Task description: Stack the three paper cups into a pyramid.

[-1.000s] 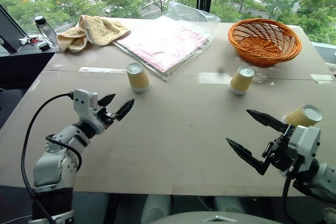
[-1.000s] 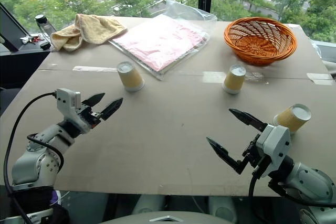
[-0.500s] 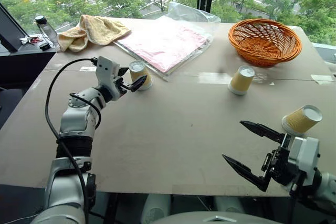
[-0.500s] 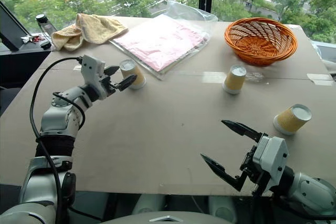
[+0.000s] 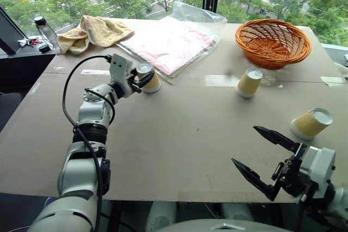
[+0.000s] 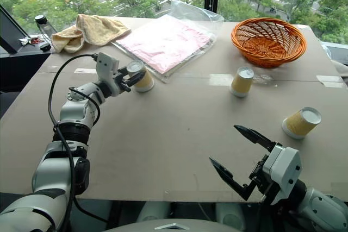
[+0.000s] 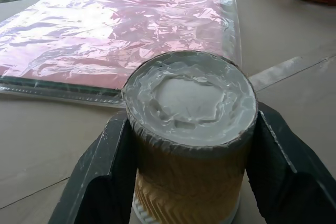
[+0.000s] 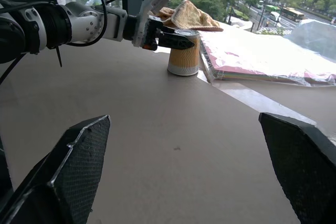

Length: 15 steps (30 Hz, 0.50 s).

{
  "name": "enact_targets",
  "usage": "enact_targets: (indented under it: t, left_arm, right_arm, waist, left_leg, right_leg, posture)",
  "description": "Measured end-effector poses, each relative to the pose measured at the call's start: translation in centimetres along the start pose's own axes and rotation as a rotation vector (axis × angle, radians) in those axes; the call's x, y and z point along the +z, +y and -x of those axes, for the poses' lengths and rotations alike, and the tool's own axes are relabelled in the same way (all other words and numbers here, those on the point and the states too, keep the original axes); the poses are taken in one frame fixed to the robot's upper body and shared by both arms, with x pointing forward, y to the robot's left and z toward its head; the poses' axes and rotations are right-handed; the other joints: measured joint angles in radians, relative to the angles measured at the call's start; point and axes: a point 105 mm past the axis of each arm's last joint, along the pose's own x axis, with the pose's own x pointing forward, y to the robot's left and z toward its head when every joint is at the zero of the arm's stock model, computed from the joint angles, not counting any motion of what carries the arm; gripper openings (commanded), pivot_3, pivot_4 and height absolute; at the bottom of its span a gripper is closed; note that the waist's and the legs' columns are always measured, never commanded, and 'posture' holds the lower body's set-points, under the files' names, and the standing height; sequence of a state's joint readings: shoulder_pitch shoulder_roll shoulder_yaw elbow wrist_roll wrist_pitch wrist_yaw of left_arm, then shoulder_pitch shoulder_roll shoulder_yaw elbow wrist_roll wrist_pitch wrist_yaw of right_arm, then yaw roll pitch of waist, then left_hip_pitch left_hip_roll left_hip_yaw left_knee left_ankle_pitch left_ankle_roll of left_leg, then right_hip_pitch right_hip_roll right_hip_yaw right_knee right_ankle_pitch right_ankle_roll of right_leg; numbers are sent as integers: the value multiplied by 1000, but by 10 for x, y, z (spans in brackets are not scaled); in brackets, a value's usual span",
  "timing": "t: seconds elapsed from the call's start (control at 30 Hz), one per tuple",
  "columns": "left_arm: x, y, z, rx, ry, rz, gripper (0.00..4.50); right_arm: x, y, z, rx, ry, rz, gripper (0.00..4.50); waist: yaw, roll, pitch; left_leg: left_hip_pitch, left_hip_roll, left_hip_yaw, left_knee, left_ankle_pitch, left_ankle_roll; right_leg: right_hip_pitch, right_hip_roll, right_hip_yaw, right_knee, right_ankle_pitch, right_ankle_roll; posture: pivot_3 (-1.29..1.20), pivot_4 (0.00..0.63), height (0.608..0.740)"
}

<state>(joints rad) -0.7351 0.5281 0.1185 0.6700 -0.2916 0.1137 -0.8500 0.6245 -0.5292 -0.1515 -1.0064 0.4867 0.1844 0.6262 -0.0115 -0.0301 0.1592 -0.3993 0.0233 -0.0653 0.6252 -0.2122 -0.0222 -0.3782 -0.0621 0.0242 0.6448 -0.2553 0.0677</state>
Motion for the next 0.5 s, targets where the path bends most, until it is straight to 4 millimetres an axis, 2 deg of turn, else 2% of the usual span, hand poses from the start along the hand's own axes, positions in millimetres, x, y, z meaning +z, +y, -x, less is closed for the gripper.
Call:
enact_targets:
  t: [0.03, 0.1, 0.2, 0.23, 0.37, 0.5]
  left_arm:
    - [3, -5, 1, -38, -16, 11, 2266]
    - [13, -36, 11, -258, -48, 44, 2266]
    - [5, -71, 23, -454, 1, 32, 2266]
    - [4, -73, 23, -462, 5, 32, 2266]
    - [-13, -103, 29, -556, 57, 20, 2266]
    - [-18, -116, 21, -569, 64, -45, 2266]
  right_arm:
    - [0, 0, 0, -3, 1, 0, 4500]
    - [-3, 1, 2, -25, 8, -11, 4500]
    - [-7, 1, 4, -39, 18, -6, 4500]
    - [-7, 1, 5, -40, 19, -7, 4500]
    - [-16, 0, 11, -67, 52, -24, 4500]
    - [-17, 1, 13, -75, 55, -15, 4500]
  waist:
    - [0, 0, 0]
    - [-2, 0, 0]
    - [-2, 1, 0]
    - [-2, 1, 0]
    - [3, 1, 0]
    - [6, 1, 0]
  left_leg:
    - [0, 0, 0, 0, 0, 0]
    - [0, 0, 0, 0, 0, 0]
    - [1, 0, 0, 0, 0, 0]
    - [1, 0, 0, 0, 0, 0]
    - [1, 1, 0, 1, 0, 0]
    - [1, 0, 0, 1, 0, 0]
  right_leg:
    - [0, 0, 0, 0, 0, 0]
    - [0, 0, 1, 0, 0, 0]
    - [0, 0, 1, 0, 0, 0]
    - [0, 0, 1, 0, 0, 0]
    - [0, 0, 1, 0, -2, -4]
    - [0, 0, 1, 0, -2, -4]
  posture:
    - [0, 150, 740]
    - [0, 150, 740]
    - [0, 150, 740]
    - [0, 150, 740]
    - [0, 150, 740]
    - [0, 150, 740]
